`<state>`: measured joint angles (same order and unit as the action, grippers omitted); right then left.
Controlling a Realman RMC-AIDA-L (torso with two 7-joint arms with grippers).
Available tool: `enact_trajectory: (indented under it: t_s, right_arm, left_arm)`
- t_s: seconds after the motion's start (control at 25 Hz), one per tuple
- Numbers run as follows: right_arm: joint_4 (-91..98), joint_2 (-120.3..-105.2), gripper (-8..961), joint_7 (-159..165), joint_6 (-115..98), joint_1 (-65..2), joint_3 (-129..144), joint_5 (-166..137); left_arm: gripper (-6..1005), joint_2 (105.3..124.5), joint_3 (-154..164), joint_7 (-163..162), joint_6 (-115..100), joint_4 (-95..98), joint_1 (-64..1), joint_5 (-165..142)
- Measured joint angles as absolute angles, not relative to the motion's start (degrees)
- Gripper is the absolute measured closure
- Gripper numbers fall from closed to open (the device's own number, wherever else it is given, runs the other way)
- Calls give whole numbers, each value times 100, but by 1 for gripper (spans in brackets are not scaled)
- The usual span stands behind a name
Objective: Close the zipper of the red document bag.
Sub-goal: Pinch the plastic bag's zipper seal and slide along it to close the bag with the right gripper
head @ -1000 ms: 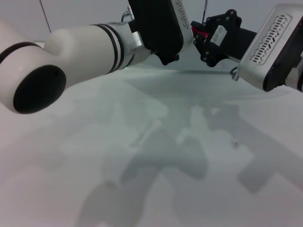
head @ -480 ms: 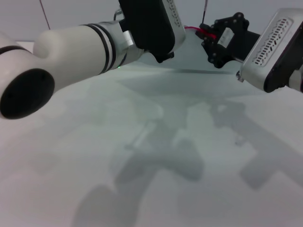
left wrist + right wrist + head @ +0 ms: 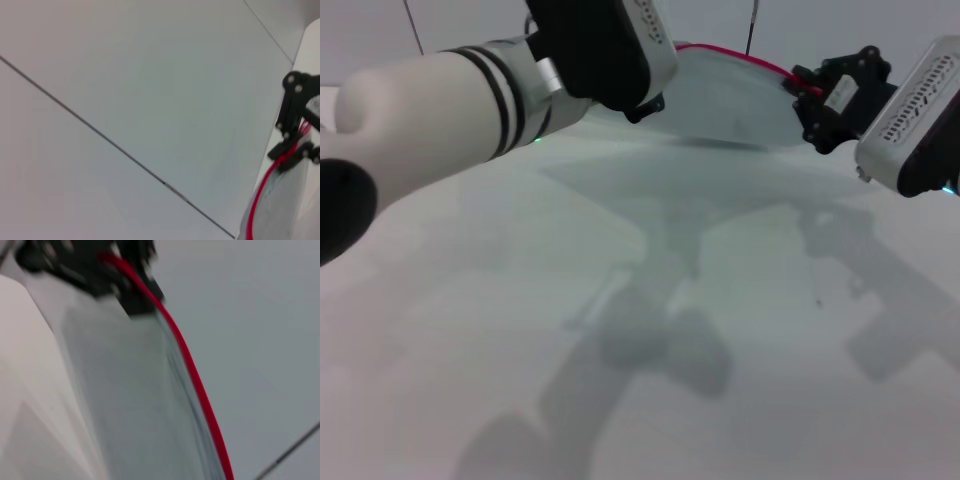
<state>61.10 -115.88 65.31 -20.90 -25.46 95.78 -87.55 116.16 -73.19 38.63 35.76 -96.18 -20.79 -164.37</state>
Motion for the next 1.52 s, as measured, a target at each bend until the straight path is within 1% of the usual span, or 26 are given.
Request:
enact_trajectory:
  t_s: [0.4,0.76,1.36,1.52]
  right_arm:
    - [5757,-11587,873,6394,-2065,-2546,9152,-8754]
    - [5496,-11577,874,6342,-2065,-2579,8870,-8754]
    - [5369,-11575,862,6200,-2075,-2581,8745,-8753]
    - [5370,-11596,859,6199,-2067,-2583,8627,-8726]
  left_arm:
    - [904,11624,-7382,3994,3740,-10176,-1581,-16437]
    - [903,11628,-7445,4017,3745,-10323,-1373,-16444]
    - [900,11628,-7453,4031,3738,-10296,-1354,-16444]
    - [900,11628,-7482,4069,3707,-10249,-1360,-16445]
